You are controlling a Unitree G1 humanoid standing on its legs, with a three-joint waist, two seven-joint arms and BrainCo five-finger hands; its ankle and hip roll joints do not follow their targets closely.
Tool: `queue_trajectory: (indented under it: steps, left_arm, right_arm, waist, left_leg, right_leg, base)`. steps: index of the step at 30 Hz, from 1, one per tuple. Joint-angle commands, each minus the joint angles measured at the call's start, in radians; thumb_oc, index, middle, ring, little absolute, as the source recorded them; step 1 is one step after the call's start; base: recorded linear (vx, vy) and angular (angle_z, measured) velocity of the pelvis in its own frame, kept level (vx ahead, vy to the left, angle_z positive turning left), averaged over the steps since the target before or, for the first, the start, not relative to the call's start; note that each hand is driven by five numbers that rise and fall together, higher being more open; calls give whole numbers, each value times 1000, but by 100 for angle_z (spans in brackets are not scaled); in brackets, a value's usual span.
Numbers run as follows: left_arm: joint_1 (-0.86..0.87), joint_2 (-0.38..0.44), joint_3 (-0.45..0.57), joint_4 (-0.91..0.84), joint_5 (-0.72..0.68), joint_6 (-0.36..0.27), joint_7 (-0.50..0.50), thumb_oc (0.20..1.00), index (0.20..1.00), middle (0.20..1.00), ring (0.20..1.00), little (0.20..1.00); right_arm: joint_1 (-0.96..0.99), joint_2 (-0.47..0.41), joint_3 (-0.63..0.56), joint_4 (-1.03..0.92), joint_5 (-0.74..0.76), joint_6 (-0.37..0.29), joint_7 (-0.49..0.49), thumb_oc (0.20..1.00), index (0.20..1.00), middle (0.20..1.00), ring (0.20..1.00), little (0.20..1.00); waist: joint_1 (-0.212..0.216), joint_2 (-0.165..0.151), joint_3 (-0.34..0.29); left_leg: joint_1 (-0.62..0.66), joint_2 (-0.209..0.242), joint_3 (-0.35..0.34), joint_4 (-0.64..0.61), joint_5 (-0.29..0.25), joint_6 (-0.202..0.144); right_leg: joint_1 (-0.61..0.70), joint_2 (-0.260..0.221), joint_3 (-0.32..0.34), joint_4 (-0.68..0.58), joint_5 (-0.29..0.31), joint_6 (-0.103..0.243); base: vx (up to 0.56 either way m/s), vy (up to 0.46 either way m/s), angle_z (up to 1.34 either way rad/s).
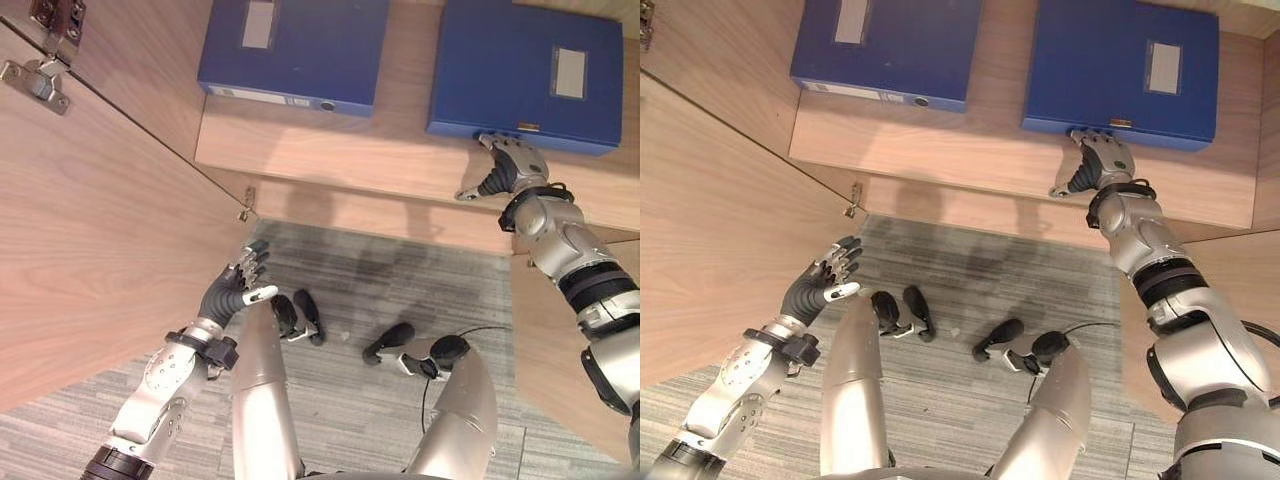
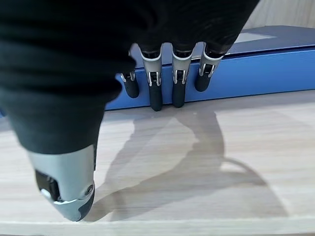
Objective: Put the empty folder in the office cabinet
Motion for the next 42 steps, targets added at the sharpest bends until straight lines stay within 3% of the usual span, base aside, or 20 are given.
queue_trajectory:
  steps: [1, 13, 21, 35, 42]
  left_arm:
    - [-23, 8, 6, -87, -22, -33, -5, 1000, 1000, 1000, 1000, 1000]
    - [-27, 36, -8, -102, -33, -20, -6, 1000, 1000, 1000, 1000, 1000]
    - [-29, 36, 9, -97, -34, -16, -3, 1000, 1000, 1000, 1000, 1000]
    - [-23, 53, 16, -106, -21, -5, -6, 1000, 1000, 1000, 1000, 1000]
    - [-37, 28, 31, -90, -2, -6, 12, 1000, 1000, 1000, 1000, 1000]
  right_arm:
    - [2, 40, 5, 105, 52, 22, 46, 1000, 1000, 1000, 1000, 1000]
    - [-218, -35, 110, 404, 80, 29, 29, 1000, 1000, 1000, 1000, 1000]
    - [-236, -59, 124, 360, 91, 30, 39, 1000, 1000, 1000, 1000, 1000]
    - [-308, -47, 195, 451, 61, 36, 63, 1000, 1000, 1000, 1000, 1000]
    - [-282, -39, 162, 317, -3, 58, 8, 1000, 1000, 1000, 1000, 1000]
  waist:
    - [32, 23, 25]
    - [61, 27, 36]
    - [61, 25, 50]
    - [71, 34, 60]
    - [61, 36, 61]
  left_leg:
    - [-36, 47, -129, 39, -46, -55]
    - [-62, 42, -137, 54, -43, -49]
    - [-68, 40, -141, 60, -44, -53]
    - [-86, 37, -140, 51, -29, -57]
    - [-70, 41, -127, 27, -26, -66]
  right_leg:
    - [8, -60, 92, -85, 45, 98]
    - [-18, -68, 98, -71, 47, 98]
    - [-27, -77, 101, -62, 49, 101]
    - [-50, -81, 106, -63, 65, 107]
    - [-39, -78, 100, -92, 78, 119]
  base:
    - [0, 0, 0]
    - [-2, -1, 5]
    - [2, -2, 4]
    - [0, 0, 0]
    - [0, 0, 0]
